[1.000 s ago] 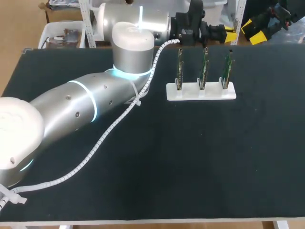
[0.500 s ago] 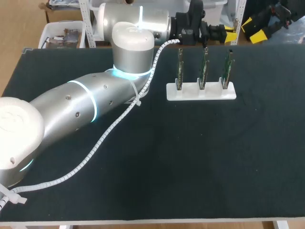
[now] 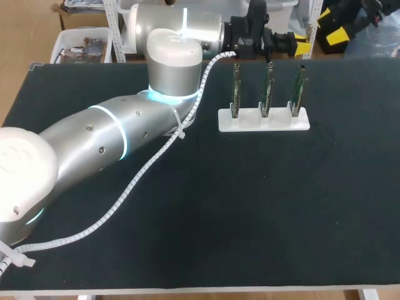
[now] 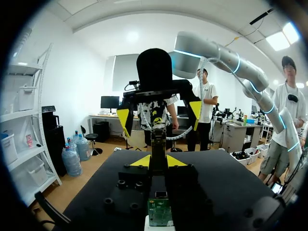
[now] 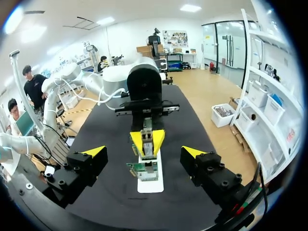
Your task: Pick up the optical module with the left hand, and insert it into the network port with the right hand.
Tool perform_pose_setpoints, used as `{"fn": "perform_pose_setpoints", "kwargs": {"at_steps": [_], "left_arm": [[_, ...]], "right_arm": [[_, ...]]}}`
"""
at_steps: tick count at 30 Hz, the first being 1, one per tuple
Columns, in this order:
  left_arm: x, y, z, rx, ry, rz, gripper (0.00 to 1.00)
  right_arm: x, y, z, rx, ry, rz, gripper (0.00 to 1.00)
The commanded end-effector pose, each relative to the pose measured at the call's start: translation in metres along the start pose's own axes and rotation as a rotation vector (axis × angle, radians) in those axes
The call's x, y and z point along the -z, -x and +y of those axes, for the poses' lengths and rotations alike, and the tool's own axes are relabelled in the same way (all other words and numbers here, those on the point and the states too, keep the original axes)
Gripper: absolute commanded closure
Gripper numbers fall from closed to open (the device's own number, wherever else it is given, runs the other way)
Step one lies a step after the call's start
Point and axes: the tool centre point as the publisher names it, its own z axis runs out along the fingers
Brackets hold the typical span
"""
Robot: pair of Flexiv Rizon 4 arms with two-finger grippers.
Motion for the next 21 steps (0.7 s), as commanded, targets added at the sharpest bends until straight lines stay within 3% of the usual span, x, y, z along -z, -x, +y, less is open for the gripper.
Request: {"fn": "perform_pose_setpoints", "kwargs": {"at_steps": [1, 21], "left_arm": [[-0.005, 0.0, 0.011, 0.0, -0.316, 0.002, 1.0], [-0.005, 0.0, 0.011, 0.0, -0.316, 0.002, 1.0]], "right_arm": [[0.003, 0.008, -0.014, 0.009, 0.205, 0.013, 0.0], [-0.015, 0.016, -0.01, 0.026, 0.266, 0.013, 0.0]]}}
